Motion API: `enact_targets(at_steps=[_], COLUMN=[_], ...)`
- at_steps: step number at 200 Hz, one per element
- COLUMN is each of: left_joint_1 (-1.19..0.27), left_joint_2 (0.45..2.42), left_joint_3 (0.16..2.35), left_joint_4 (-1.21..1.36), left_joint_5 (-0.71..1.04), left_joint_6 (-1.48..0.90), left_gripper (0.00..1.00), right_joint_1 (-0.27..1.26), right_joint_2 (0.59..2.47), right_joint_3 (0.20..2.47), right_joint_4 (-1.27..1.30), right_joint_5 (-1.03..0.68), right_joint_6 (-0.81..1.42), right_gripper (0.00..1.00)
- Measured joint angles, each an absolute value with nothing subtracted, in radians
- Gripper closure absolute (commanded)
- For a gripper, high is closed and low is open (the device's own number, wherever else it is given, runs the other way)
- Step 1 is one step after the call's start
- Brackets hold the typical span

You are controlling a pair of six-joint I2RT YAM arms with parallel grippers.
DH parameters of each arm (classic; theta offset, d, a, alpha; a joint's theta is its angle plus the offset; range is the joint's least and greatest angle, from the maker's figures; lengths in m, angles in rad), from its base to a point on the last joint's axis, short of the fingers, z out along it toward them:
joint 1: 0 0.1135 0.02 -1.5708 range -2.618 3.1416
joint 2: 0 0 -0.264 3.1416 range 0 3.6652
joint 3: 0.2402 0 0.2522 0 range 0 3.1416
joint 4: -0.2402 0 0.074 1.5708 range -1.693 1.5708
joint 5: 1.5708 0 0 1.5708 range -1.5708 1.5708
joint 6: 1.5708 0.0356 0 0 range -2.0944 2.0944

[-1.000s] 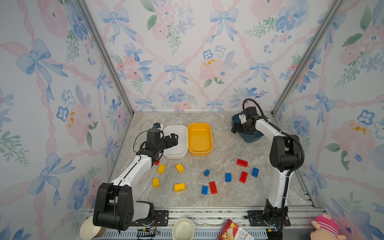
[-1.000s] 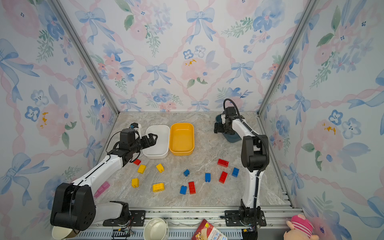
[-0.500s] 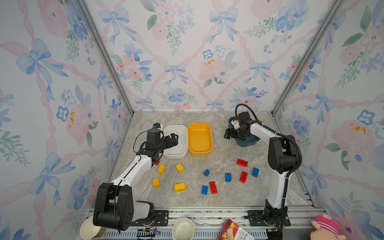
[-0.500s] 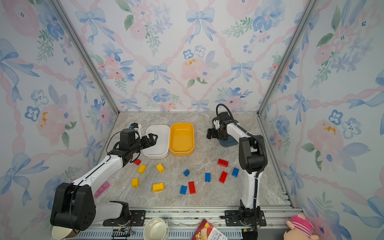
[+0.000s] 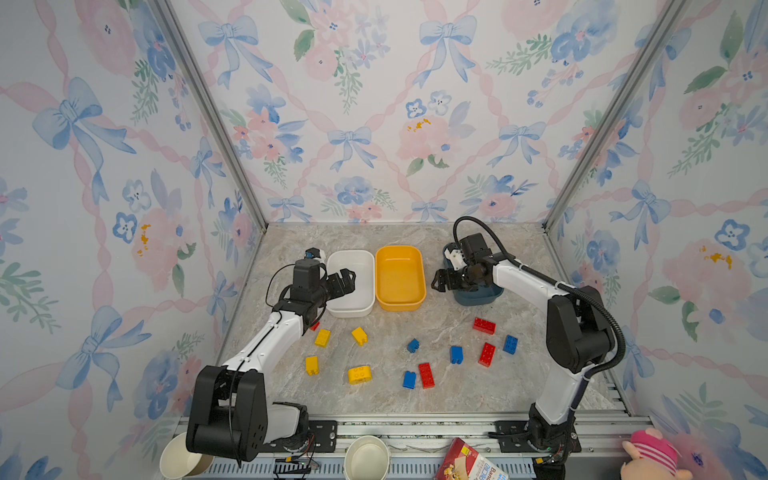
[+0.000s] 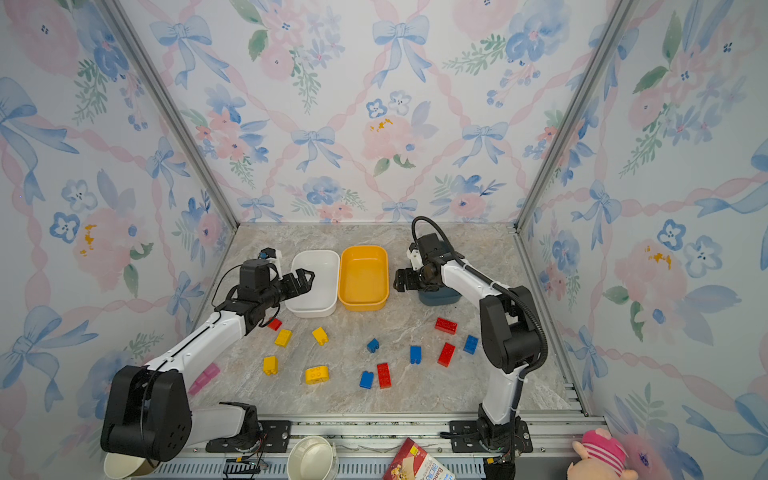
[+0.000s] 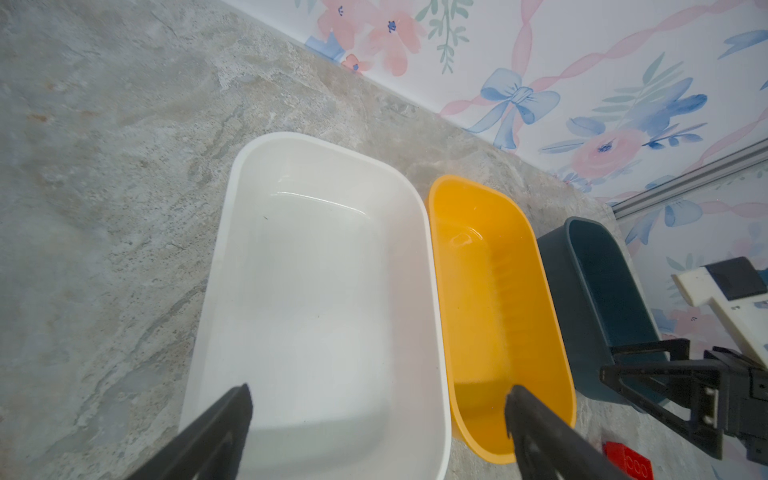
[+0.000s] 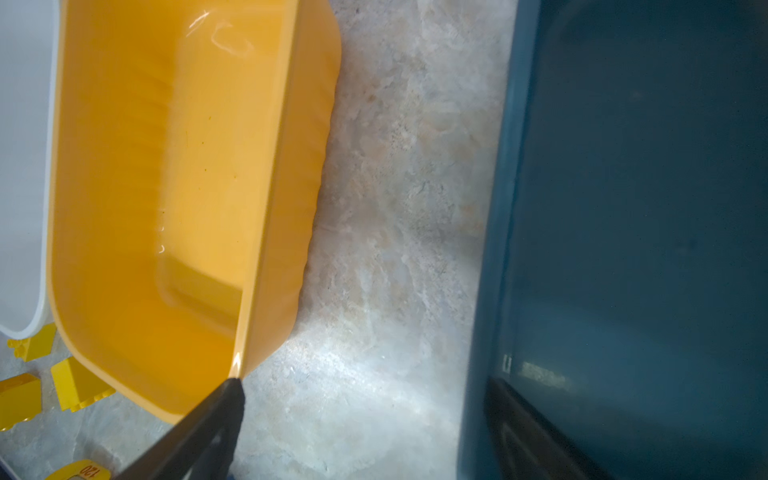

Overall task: Sort the legos into containers by color
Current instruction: 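Pull the teal bin with the right gripper alongside the yellow bin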

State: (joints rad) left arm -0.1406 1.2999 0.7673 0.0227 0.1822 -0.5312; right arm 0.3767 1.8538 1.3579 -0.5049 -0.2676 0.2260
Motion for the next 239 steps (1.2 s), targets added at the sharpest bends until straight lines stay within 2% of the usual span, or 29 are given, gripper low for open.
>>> enact_targets(at_steps=[48,95,147,172,239], left_joint_1=[-0.141,-0.141,-0.141,-0.137,-0.136], left_joint_2=[1.3,1.3,1.285,1.283,1.266], left_joint_3=[0.767,0.767,0.767,0.767,0.767], left_joint_4=[0.03,0.03,0.03,0.032,0.036], left_joint_5=[0.186,0.192,0.192,0.198,0.199], left_joint_6=[-0.531,-0.531,-0.532,-0.532,-0.532], left_gripper=[0.02,0.02,0.02,0.02,0.02], right_joint_1=[0.37,0.171,0.0,-0.012,-0.006], right_joint_2=[1.778,1.757,1.906,1.992,2.06], right_joint_3=[1.369,1.456,1.53,1.574,1.613], right_joint_4=[-0.538,-0.558,-0.546,-0.549,-0.527], right_joint_5=[-0.24,-0.188,-0.168,-0.19,-0.282], right_joint_6=[0.22,0.199,0.175,0.159,0.153], right_gripper=[0.08,0.13,0.23,0.29,0.32])
